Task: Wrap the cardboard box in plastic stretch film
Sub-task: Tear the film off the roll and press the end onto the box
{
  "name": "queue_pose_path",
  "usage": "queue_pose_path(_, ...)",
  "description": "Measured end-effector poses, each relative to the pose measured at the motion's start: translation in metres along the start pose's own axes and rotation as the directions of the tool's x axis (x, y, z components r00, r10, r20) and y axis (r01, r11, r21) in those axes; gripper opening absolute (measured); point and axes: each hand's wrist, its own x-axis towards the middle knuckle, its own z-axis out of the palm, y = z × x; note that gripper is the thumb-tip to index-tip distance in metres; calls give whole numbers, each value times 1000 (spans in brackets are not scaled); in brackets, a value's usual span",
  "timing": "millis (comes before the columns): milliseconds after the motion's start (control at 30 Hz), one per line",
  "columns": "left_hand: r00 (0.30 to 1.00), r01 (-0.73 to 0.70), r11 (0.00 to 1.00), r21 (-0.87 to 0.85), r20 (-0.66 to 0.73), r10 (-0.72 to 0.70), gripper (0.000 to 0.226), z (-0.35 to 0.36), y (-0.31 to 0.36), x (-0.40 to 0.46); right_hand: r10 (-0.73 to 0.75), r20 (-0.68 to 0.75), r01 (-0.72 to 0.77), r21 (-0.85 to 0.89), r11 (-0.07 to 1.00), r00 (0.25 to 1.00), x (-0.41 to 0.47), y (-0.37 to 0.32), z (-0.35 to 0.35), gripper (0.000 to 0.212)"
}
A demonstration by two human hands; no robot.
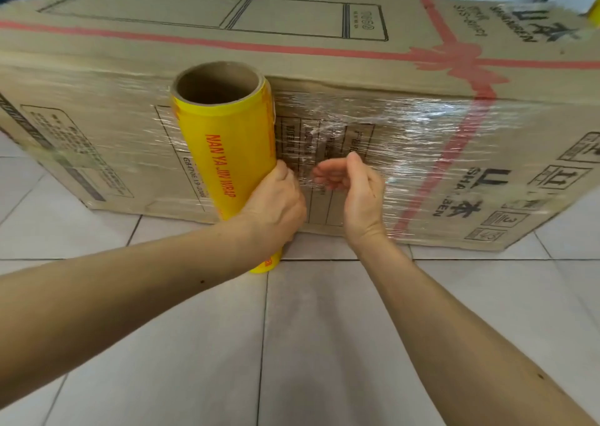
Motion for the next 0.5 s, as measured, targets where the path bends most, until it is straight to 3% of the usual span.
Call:
queue_pose_path(167, 997, -53, 998, -40, -63, 50, 36, 14, 1, -2, 93, 19, -89, -139, 986, 995, 11, 15, 6, 50)
queue_pose_path(267, 991, -47, 999, -15, -122, 45, 39, 24, 6, 3, 81, 27, -77, -115, 990, 996, 15, 17, 5, 49)
queue_pose_path(400, 988, 124, 986, -115, -81, -134, 53, 46, 32, 11, 66, -18, -66, -24, 998, 998, -6, 24, 2, 47)
queue_pose_path(500, 974, 182, 969, -167, -102, -201, 52, 68, 45, 12, 128, -17, -129, -169, 977, 992, -3, 31, 7, 52)
